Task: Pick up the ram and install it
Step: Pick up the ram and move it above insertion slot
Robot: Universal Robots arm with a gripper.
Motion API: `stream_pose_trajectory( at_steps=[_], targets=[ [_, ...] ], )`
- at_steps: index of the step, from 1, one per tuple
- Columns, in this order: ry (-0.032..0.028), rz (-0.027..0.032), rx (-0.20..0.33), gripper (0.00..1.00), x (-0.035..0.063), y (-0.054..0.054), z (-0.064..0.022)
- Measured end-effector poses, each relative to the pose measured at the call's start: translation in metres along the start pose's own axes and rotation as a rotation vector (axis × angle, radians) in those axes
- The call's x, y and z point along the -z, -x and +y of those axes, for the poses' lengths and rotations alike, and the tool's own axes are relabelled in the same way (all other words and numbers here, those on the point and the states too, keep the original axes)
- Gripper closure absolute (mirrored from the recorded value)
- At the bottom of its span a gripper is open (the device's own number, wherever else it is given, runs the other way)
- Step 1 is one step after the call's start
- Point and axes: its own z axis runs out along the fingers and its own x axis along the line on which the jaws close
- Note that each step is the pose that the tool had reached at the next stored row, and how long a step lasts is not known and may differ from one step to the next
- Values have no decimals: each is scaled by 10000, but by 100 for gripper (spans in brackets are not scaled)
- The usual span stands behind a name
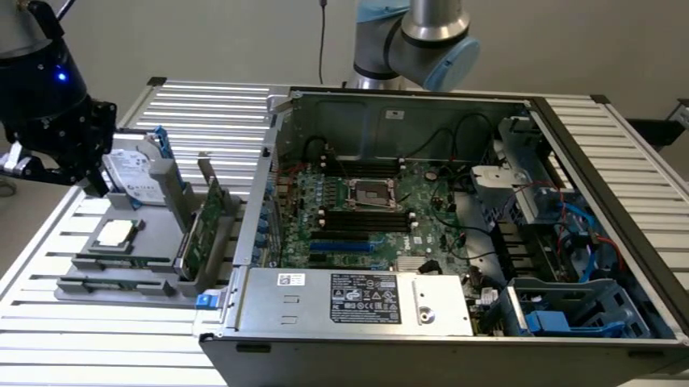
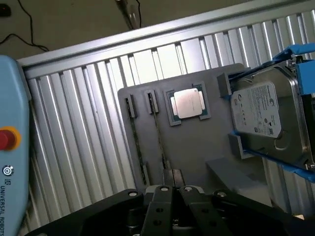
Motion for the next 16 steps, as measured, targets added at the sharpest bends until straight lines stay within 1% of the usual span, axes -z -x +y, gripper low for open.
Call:
stream_pose_trajectory(
  at_steps=[7, 9, 10, 11, 13, 15, 16],
  targets=[
    [-32, 55, 1260, 89, -2, 0, 0],
    [-33, 65, 1450, 89, -1, -6, 11],
    [-36, 66, 1486, 83, -3, -11, 24],
    [-37, 66, 1498, 83, -4, -14, 26],
    [-37, 66, 1503, 70, -11, -38, 27],
    [-37, 56, 1510, 70, -45, -88, 27],
    [-34, 48, 1515, 64, -64, -119, 22]
  ],
)
